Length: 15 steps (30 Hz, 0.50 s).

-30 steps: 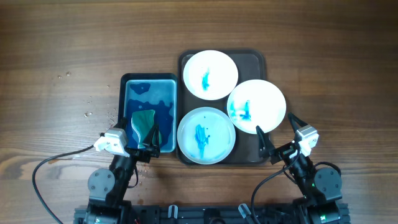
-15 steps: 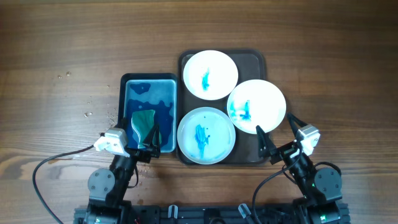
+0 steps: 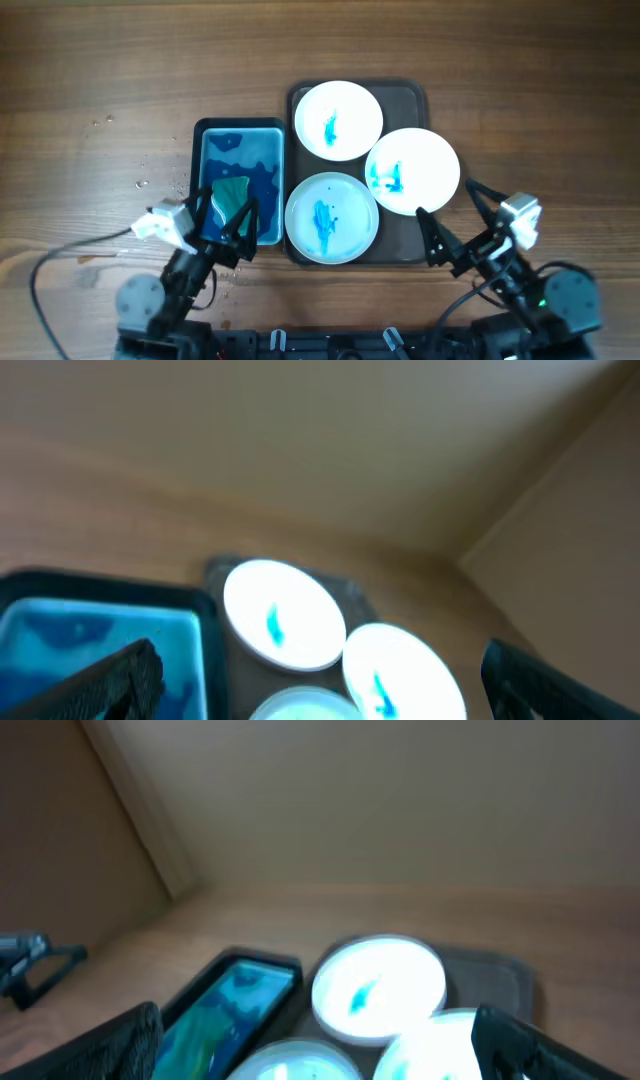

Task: Clean dirty plates on tray and stack at the side
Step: 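Grasp the green-yellow sponge in the basin with the left gripper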

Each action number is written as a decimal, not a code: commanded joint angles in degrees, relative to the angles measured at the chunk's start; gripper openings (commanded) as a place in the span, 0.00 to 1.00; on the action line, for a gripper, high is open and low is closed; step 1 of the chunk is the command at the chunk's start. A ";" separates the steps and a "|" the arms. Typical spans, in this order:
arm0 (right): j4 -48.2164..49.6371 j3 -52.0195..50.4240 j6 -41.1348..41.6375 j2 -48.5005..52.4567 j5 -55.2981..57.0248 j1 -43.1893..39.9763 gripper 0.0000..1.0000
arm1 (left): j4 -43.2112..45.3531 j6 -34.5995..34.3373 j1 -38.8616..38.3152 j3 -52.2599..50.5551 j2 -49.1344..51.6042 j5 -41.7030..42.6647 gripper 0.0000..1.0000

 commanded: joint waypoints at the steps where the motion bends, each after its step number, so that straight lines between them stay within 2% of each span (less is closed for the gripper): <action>1: -12.37 13.31 -2.01 13.46 -1.14 -0.33 1.00 | -12.31 -0.79 -0.24 13.55 12.55 1.36 1.00; 3: -20.06 19.89 -1.99 20.74 -1.49 -0.33 1.00 | -20.39 -0.57 -0.24 20.90 20.22 1.33 1.00; 5: -23.76 23.37 -1.97 25.55 -1.75 -0.33 1.00 | -25.86 0.52 -0.24 26.73 26.73 1.36 1.00; 7: -24.41 24.94 0.37 30.42 -4.33 -0.33 1.00 | -30.18 2.56 -0.24 31.56 32.46 1.33 1.00; 10: -23.19 24.98 0.48 35.28 -9.55 -0.33 1.00 | -32.09 1.60 -0.24 33.57 37.29 3.96 1.00; 11: -23.12 24.98 0.55 36.68 -10.58 -0.33 0.98 | -32.70 2.12 -0.24 33.55 38.07 3.82 1.00; 13: -23.67 24.98 0.66 39.08 -11.76 -0.24 0.84 | -33.97 1.99 -0.24 33.44 40.24 -0.39 1.00; 15: -24.61 24.96 1.03 40.98 -11.65 0.39 0.83 | -37.35 -2.08 -0.24 33.35 43.08 -6.99 1.00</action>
